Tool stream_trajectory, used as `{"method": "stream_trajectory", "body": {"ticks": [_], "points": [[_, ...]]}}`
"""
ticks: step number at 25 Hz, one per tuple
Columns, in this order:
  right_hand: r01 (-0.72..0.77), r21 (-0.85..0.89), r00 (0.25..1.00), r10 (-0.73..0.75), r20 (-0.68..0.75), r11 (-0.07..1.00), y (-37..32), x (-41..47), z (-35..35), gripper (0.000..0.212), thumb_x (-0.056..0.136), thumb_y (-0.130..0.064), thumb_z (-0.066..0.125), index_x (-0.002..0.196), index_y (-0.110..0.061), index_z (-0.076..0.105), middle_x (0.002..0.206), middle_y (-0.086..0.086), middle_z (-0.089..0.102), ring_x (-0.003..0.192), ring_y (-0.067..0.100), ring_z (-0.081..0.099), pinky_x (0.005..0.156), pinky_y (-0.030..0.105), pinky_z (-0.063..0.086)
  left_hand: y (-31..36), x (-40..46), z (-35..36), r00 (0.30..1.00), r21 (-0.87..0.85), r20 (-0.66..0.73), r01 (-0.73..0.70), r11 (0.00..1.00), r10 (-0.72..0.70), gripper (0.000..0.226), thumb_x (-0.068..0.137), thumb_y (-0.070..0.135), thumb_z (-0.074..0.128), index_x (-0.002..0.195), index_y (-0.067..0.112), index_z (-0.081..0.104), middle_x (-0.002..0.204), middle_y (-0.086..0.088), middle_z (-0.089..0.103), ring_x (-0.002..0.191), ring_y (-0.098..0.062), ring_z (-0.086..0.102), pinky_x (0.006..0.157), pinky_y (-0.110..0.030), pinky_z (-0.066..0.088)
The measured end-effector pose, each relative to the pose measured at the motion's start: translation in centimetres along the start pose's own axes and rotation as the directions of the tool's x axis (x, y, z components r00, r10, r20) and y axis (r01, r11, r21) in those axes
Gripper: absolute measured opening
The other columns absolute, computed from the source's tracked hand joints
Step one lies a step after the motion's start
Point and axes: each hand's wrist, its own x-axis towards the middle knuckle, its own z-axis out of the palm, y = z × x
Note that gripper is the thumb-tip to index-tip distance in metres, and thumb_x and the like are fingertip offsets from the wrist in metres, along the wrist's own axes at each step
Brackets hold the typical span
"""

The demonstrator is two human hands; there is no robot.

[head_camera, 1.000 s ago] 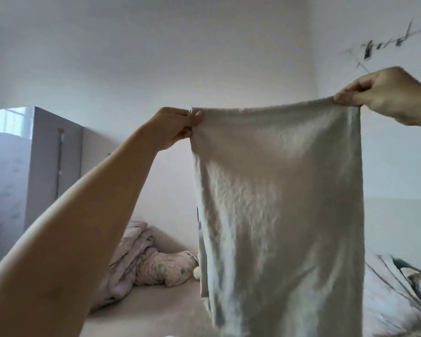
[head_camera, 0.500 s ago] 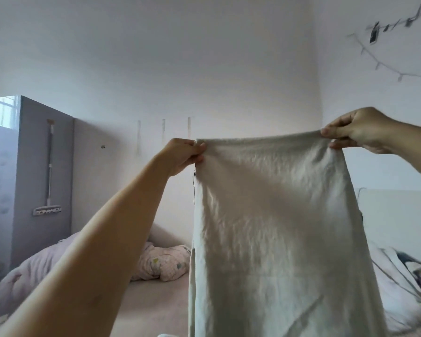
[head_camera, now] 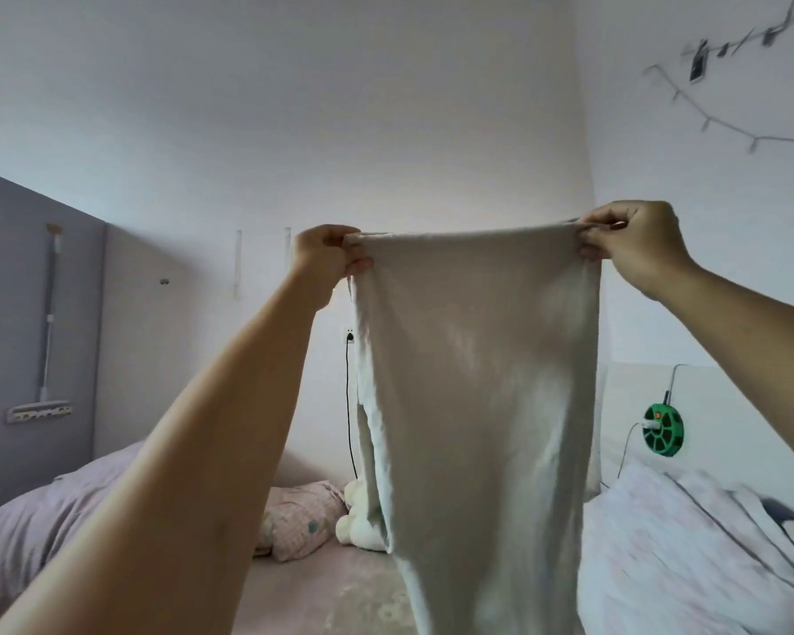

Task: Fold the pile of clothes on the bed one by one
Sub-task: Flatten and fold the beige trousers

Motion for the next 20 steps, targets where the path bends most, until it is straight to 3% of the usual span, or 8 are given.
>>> {"method": "stream_trajectory", "body": {"ticks": [2, 5, 7, 10, 12, 15, 19, 20], "points": [[0.022, -0.069, 0.999, -0.02, 0.031, 0.997, -0.1, -1.1, -0.9, 0.014, 0.083, 0.001, 0.066, 0.096, -0.004, 0.069, 0.089, 0.009, 0.064, 0.067, 0.015, 0.058, 0.055, 0.009, 0.052, 0.2, -1.0, -0.7, 1.0, 0.117, 0.026, -0.005, 0.993, 0.002, 0.025, 0.082, -0.013, 0.062, 0.082, 0.011, 0.063, 0.078, -0.001, 0.059, 0.066, -0.01, 0.057, 0.052, -0.015, 0.051], [-0.023, -0.105, 0.989, 0.038, 0.142, 0.994, -0.2, -4.7, -2.1, 0.016, 0.081, 0.0, 0.07, 0.095, -0.008, 0.07, 0.084, 0.004, 0.065, 0.065, -0.005, 0.058, 0.059, 0.001, 0.044, -0.6, -5.2, -2.6, 0.998, 0.18, 0.042, 0.028, 0.983, -0.036, 0.025, 0.081, -0.008, 0.065, 0.099, 0.009, 0.064, 0.076, 0.003, 0.059, 0.046, 0.007, 0.052, 0.042, -0.005, 0.035], [-0.102, -0.093, 0.97, 0.12, 0.213, 0.99, 0.0, -8.7, -3.2, 0.015, 0.079, 0.0, 0.072, 0.091, -0.008, 0.071, 0.079, -0.004, 0.067, 0.063, -0.014, 0.057, 0.065, -0.002, 0.042, -2.3, -9.0, -4.3, 0.994, 0.16, 0.054, 0.088, 0.983, -0.098, 0.028, 0.081, -0.006, 0.066, 0.106, 0.007, 0.065, 0.076, 0.005, 0.063, 0.05, 0.011, 0.055, 0.048, -0.003, 0.038], [-0.252, -0.113, 0.899, 0.276, 0.341, 0.961, 1.2, -17.3, -5.5, 0.016, 0.076, 0.0, 0.074, 0.081, -0.015, 0.071, 0.068, -0.011, 0.07, 0.064, -0.01, 0.06, 0.063, 0.0, 0.044, -6.3, -17.1, -7.7, 0.957, 0.096, 0.13, 0.248, 0.964, -0.259, 0.028, 0.082, -0.008, 0.064, 0.109, 0.0, 0.065, 0.071, 0.007, 0.069, 0.067, -0.001, 0.062, 0.065, -0.009, 0.049], [-0.351, -0.129, 0.836, 0.373, 0.402, 0.927, 2.2, -24.0, -7.3, 0.017, 0.071, 0.0, 0.077, 0.077, -0.015, 0.072, 0.075, -0.003, 0.072, 0.063, -0.008, 0.061, 0.063, 0.0, 0.044, -8.9, -24.0, -10.0, 0.898, 0.082, 0.179, 0.394, 0.916, -0.402, 0.019, 0.082, -0.009, 0.063, 0.098, 0.001, 0.067, 0.073, 0.001, 0.069, 0.07, -0.007, 0.063, 0.067, -0.015, 0.053], [-0.455, -0.146, 0.728, 0.461, 0.507, 0.878, 3.7, -34.4, -10.0, 0.021, 0.057, -0.02, 0.086, 0.074, -0.014, 0.074, 0.083, 0.006, 0.074, 0.067, -0.005, 0.063, 0.066, 0.002, 0.046, -12.1, -34.8, -13.4, 0.798, 0.101, 0.236, 0.548, 0.831, -0.555, 0.015, 0.082, -0.01, 0.061, 0.081, 0.004, 0.064, 0.068, 0.002, 0.067, 0.064, -0.008, 0.063, 0.066, -0.017, 0.054], [-0.626, -0.277, 0.501, 0.648, 0.573, 0.729, 5.8, -48.9, -13.2, 0.031, 0.048, -0.041, 0.09, 0.066, -0.02, 0.076, 0.077, -0.001, 0.074, 0.065, 0.002, 0.061, 0.062, 0.008, 0.047, -16.8, -49.6, -17.7, 0.566, 0.19, 0.265, 0.763, 0.618, -0.781, 0.015, 0.087, -0.009, 0.055, 0.083, 0.006, 0.056, 0.067, 0.001, 0.062, 0.061, -0.006, 0.06, 0.056, -0.015, 0.049], [-0.65, -0.316, 0.455, 0.687, 0.566, 0.691, 6.3, -51.9, -13.7, 0.027, 0.053, -0.037, 0.09, 0.066, -0.018, 0.074, 0.073, -0.004, 0.073, 0.067, 0.004, 0.061, 0.062, 0.008, 0.047, -18.0, -52.6, -18.4, 0.514, 0.229, 0.267, 0.788, 0.572, -0.815, 0.014, 0.089, -0.007, 0.054, 0.085, 0.006, 0.054, 0.072, -0.003, 0.06, 0.065, -0.009, 0.059, 0.058, -0.017, 0.049]]}}
